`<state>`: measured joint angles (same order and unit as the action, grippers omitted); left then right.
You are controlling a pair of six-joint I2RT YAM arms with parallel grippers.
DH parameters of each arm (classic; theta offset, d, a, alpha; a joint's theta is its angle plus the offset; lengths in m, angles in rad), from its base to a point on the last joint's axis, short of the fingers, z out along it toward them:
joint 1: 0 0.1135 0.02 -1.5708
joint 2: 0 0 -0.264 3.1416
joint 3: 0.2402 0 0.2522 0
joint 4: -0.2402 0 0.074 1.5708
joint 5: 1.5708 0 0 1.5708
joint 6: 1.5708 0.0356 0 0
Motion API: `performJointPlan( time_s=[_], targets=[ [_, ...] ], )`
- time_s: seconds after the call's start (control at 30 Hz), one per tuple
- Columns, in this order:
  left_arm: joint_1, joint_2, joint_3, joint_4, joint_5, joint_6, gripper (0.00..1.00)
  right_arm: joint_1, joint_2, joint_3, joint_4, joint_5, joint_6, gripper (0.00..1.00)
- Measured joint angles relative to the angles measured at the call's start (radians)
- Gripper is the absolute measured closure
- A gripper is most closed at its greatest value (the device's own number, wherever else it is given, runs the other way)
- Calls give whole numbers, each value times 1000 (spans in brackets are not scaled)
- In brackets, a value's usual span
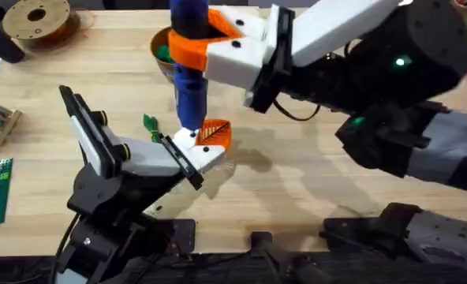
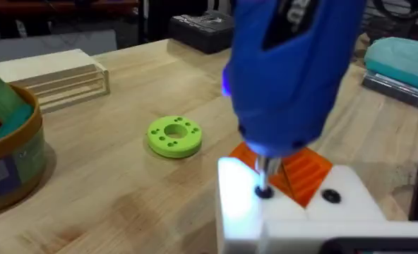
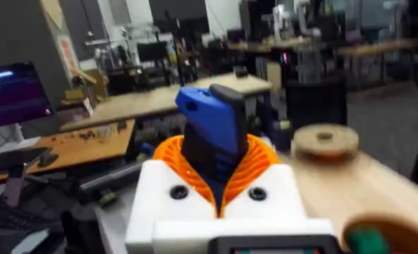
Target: Pick up the gripper from the table and insert it into the empty holder that is missing its gripper. Then pick up a screw, insert it into the mounting hole, and use the screwdriver to tighten it. Finally, clean up the table by picking up the vegetable and placing it into the bucket.
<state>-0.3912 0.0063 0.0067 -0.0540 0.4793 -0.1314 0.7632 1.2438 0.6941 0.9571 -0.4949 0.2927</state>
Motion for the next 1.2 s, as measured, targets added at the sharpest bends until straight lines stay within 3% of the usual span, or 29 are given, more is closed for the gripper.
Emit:
performJointPlan(
  time_s=[0.1,0.17,0.4,0.57,0.7,0.83,1.07,1.2],
  targets=[
    [0,0,0,0,0,0,996,-15,6,1,152,-8,15,972],
    [0,0,0,0,0,0,996,-35,-3,22,170,-10,22,972],
    [0,0,0,0,0,0,996,-93,-10,43,24,-40,-5,972],
    [0,0,0,0,0,0,996,-237,-10,43,-173,-45,-144,972],
    [0,0,0,0,0,0,996,-416,-10,45,-368,-35,-380,972],
    [0,0,0,0,0,0,996,-556,-9,46,-567,46,-669,972],
    [0,0,0,0,0,0,996,-650,37,56,-794,326,-1177,972],
    [0,0,0,0,0,0,996,-675,122,60,-878,473,-1353,972]
  ],
)
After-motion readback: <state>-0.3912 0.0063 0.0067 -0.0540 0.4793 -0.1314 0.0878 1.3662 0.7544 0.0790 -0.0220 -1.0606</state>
